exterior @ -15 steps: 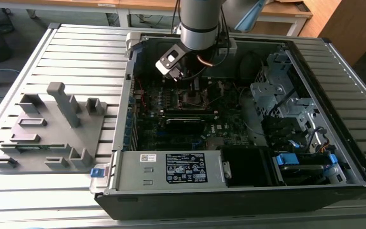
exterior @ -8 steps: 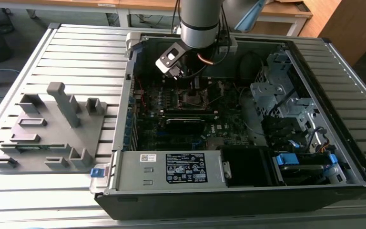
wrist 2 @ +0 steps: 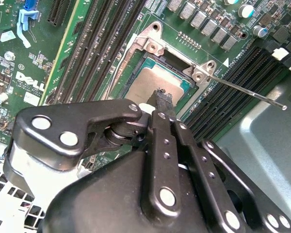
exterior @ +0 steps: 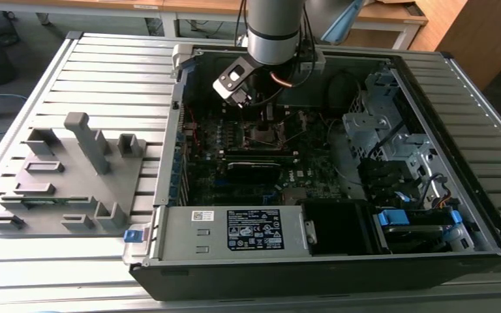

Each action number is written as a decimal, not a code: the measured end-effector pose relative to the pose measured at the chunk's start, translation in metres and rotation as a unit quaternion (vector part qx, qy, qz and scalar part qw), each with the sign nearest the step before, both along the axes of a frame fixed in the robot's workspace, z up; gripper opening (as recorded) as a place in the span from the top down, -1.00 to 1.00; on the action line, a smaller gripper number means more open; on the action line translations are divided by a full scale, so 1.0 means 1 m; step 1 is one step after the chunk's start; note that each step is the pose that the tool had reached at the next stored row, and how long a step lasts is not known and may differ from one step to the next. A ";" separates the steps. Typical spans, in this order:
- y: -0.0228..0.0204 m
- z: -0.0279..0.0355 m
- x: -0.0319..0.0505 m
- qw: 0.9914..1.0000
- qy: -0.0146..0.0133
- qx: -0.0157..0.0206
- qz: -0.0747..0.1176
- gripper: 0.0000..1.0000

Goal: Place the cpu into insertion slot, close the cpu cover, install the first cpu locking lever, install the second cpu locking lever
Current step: 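Close the cpu cover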

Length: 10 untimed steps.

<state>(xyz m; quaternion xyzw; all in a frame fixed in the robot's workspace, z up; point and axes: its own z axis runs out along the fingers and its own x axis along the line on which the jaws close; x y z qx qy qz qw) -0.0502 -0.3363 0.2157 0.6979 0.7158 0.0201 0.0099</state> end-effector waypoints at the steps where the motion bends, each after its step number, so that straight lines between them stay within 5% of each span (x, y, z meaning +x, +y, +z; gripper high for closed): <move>1: 0.0000 0.0001 0.0000 1.000 0.000 0.000 0.000 0.79; 10: 0.0000 0.0047 0.0000 1.000 0.000 0.000 0.000 0.79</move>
